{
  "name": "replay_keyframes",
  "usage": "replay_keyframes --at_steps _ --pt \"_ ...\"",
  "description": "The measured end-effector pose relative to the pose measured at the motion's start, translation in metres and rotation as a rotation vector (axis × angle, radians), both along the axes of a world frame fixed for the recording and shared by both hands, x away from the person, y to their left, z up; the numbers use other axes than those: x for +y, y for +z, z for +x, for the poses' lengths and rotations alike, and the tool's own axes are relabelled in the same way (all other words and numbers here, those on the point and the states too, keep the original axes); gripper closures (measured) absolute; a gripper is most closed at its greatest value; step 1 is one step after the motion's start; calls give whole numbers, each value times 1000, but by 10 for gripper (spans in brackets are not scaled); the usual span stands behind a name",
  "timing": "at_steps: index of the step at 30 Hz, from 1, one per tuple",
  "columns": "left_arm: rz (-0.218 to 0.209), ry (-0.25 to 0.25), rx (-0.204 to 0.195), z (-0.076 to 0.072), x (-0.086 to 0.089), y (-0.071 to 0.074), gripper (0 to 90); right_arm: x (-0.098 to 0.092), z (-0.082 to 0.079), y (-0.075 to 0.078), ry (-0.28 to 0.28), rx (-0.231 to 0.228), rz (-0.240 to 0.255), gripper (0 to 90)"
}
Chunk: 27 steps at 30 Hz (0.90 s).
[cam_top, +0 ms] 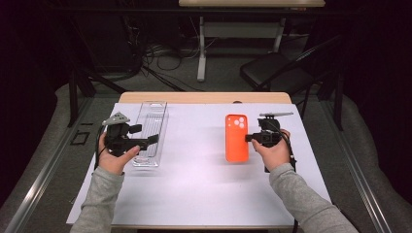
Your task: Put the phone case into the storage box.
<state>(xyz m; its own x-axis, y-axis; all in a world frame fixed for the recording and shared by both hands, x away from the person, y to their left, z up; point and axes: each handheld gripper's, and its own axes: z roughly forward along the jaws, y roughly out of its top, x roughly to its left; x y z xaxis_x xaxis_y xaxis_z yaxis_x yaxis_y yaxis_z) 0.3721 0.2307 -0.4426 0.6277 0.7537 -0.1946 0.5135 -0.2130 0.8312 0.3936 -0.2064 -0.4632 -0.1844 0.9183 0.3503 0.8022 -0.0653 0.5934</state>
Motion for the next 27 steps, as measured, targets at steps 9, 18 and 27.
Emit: replay_keyframes --at_steps 9,18,27 --pt "11 -9 6 0 -3 -1 155 6 -7 3 11 -58 -9 884" --pt "15 -23 2 -1 -9 -2 156 18 -16 5 29 -128 -37 884" --pt "17 -40 -7 -3 -15 -2 158 21 -24 2 27 -172 -24 884"
